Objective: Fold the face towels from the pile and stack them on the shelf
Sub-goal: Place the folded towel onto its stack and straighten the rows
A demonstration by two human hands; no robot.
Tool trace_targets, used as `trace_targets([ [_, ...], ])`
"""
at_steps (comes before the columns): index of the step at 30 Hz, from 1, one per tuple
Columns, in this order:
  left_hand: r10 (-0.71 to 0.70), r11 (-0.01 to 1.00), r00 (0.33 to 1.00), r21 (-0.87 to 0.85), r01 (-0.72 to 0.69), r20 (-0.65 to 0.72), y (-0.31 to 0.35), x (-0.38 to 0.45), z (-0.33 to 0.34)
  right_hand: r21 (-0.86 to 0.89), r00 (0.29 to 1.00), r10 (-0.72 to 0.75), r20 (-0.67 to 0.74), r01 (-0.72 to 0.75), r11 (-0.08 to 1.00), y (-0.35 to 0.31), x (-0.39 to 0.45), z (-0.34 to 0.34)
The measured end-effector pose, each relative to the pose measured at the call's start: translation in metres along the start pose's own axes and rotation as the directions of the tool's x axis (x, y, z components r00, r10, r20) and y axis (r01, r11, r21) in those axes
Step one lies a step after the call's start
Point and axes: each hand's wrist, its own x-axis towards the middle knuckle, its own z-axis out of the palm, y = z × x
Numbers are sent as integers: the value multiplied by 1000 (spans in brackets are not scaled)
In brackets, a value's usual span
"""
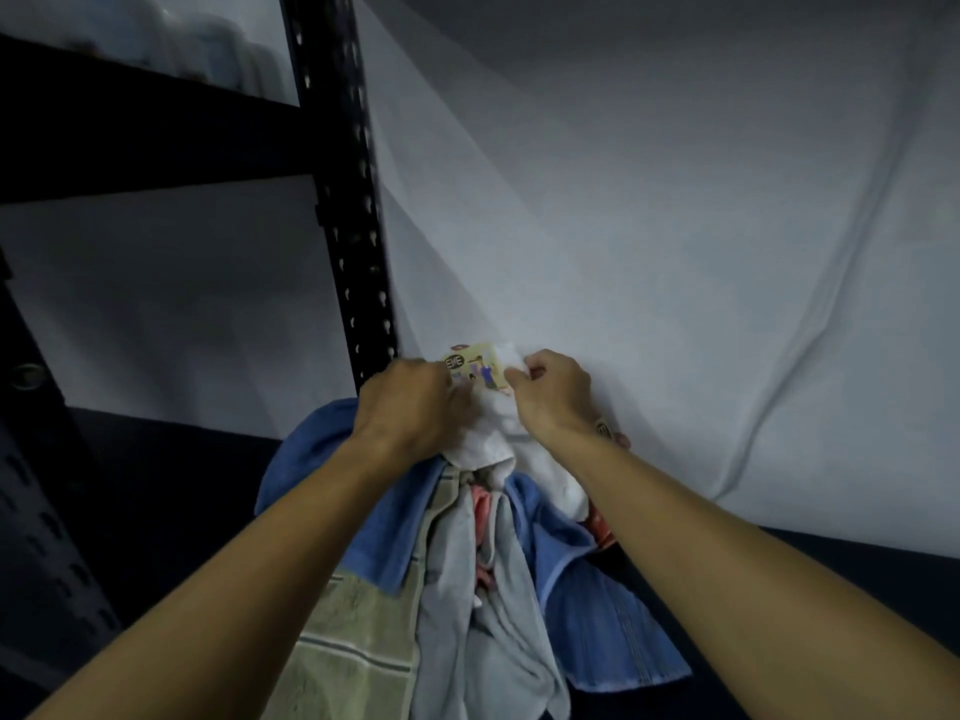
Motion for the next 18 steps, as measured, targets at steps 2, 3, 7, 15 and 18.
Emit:
trace_targets([
  [2,-117,975,992,-196,108,-35,11,5,-11,90,996,-81,-43,85,992,-5,-9,1],
  [3,-185,940,983,-287,183,20,16,9,-16,132,992,-110,-66,118,984,-8,-13,1],
  [7,-293,747,921,-539,388,257,28,31,-22,263,984,-115,-138,149,953,-18,-24,4],
  [15,-317,723,937,-602,338,147,28,44,-40,378,963,-264,-49,263,888,-24,-32,-18],
  [18,-340,722,940,-630,286,37,30,49,-58,352,971,-215,-106,238,905,-23,-19,-40],
])
